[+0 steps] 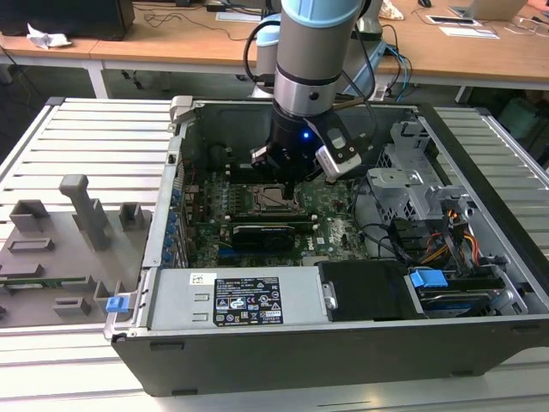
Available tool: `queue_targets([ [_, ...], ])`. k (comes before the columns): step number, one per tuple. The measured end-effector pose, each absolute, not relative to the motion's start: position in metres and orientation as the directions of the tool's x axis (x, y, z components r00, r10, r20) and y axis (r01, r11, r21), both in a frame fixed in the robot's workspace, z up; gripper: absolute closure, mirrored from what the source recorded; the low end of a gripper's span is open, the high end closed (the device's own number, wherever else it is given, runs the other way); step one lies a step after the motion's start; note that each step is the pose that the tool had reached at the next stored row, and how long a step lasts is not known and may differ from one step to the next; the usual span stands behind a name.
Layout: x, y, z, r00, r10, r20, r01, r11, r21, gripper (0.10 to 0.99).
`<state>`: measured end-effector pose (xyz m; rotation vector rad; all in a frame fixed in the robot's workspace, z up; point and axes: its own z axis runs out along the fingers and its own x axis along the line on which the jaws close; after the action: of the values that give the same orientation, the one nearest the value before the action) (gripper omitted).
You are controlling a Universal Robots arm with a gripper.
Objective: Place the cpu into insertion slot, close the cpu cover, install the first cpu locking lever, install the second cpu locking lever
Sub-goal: 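Install the second cpu locking lever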
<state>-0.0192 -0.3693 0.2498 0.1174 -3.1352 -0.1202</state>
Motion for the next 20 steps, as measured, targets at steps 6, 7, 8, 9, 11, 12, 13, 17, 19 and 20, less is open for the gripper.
queue_targets([
  [6, -0.0195, -0.3693, 0.2498, -0.997, -0.075, -0.001, -0.075, 0.994, 0.077, 0.980],
  [7, -0.0195, -0.3693, 0.2498, -0.997, -0.075, -0.001, -0.075, 0.994, 0.077, 0.980],
  [8, -0.0195, -0.3693, 0.2498, -0.997, -0.075, -0.001, -0.075, 0.994, 0.077, 0.980],
  [9, -0.0195, -0.3693, 0.2498, -0.997, -0.075, -0.001, -0.075, 0.994, 0.077, 0.980],
  [11, -0.0195, -0.3693, 0.2497, -0.997, -0.075, 0.001, -0.074, 0.994, 0.077, 0.980],
  [12, -0.0195, -0.3693, 0.2497, -0.997, -0.075, 0.003, -0.074, 0.994, 0.077, 0.980],
  [13, -0.0195, -0.3693, 0.2496, -0.997, -0.075, 0.005, -0.074, 0.994, 0.078, 0.980],
  [17, -0.0196, -0.3694, 0.2495, -0.997, -0.075, 0.011, -0.074, 0.994, 0.079, 0.980],
  [19, -0.0202, -0.3696, 0.2492, -0.997, -0.075, 0.011, -0.074, 0.994, 0.081, 0.980],
  [20, -0.0228, -0.3698, 0.2486, -0.997, -0.075, 0.011, -0.074, 0.994, 0.083, 0.980],
])
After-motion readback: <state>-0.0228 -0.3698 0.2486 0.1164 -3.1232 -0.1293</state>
